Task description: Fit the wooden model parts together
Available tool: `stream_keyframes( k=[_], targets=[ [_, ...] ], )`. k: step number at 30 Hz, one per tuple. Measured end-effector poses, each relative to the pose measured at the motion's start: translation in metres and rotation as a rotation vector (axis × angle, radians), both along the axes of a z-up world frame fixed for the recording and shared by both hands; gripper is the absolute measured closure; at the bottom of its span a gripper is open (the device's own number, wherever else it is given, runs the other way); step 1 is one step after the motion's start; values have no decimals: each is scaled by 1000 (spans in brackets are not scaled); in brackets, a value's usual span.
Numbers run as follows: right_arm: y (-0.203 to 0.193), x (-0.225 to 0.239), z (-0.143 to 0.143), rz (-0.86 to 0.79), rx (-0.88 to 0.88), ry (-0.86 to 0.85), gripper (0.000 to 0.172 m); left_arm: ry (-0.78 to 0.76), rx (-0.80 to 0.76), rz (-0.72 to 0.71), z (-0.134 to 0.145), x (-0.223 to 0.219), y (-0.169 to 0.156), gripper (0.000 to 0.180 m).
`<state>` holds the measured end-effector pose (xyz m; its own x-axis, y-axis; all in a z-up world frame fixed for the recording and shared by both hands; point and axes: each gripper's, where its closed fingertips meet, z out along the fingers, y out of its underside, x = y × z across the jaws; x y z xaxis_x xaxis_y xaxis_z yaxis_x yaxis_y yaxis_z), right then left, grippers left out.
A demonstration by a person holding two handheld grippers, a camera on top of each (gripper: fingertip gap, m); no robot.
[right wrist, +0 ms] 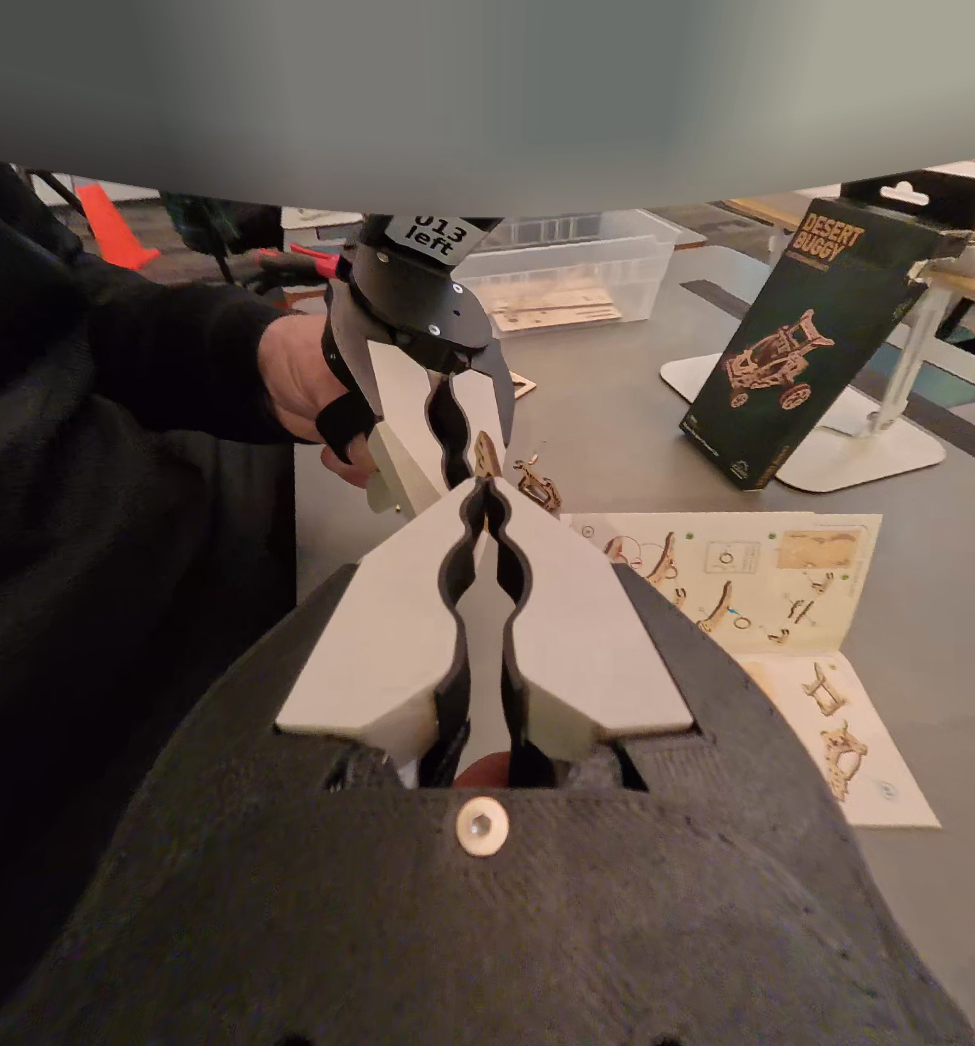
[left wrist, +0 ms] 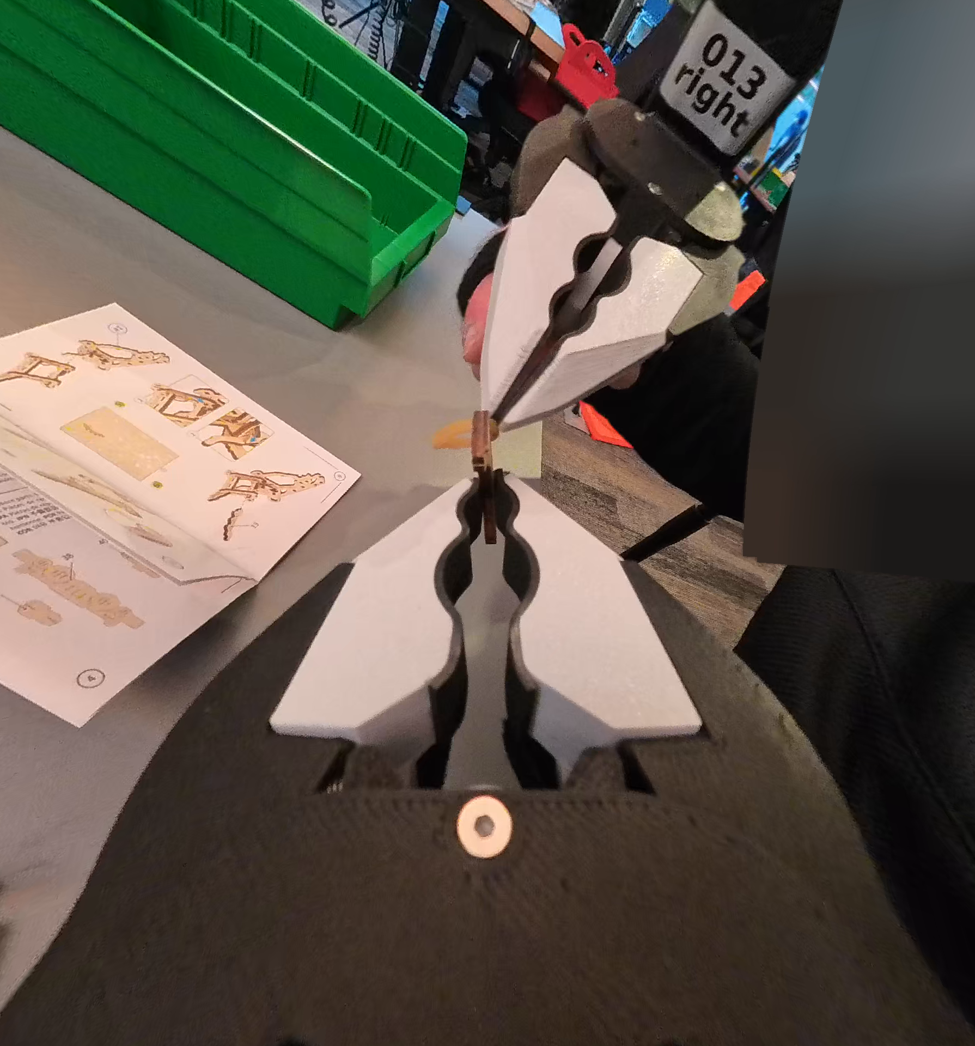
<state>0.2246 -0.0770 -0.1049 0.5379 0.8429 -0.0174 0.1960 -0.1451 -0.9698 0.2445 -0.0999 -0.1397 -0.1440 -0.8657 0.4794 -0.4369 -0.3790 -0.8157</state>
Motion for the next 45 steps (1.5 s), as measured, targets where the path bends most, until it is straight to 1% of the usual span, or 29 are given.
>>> stream_keyframes(
  k=[5, 8, 12, 15, 18, 22, 25, 27, 31, 37, 41, 45],
  targets=[
    [1, 1, 1, -30, 25, -75, 172, 16, -6, 10, 1, 1, 1, 179],
    [2, 1, -2, -43, 52, -158, 172, 48, 31, 15, -2, 1, 3, 179],
    [5, 4, -7, -91, 88, -301, 172, 93, 40, 41, -7, 2, 8, 179],
    [5, 2, -8, -129, 101, -317, 171, 99, 23, 66, -7, 4, 12, 179],
    [5, 3, -7, -168, 95, -303, 161, 97, 15, 79, -8, 6, 14, 180],
    [7, 10, -7, -241, 86, -289, 161, 93, 14, 84, -6, 8, 15, 180],
    [7, 10, -9, -256, 65, -258, 161, 86, 11, 84, -5, 9, 14, 180],
    [7, 9, -10, -255, 49, -218, 163, 88, 9, 80, -5, 10, 13, 179],
    [10, 13, -11, -288, 61, -220, 171, 94, 9, 75, -6, 10, 12, 180],
    [11, 14, -13, -291, 53, -245, 172, 115, 30, 72, -9, 10, 13, 179],
    [10, 15, -15, -267, 79, -342, 172, 134, 52, 73, -11, 9, 14, 179],
    [10, 18, -19, -237, 140, -541, 172, 168, 104, 84, -15, 7, 19, 179]
  ],
)
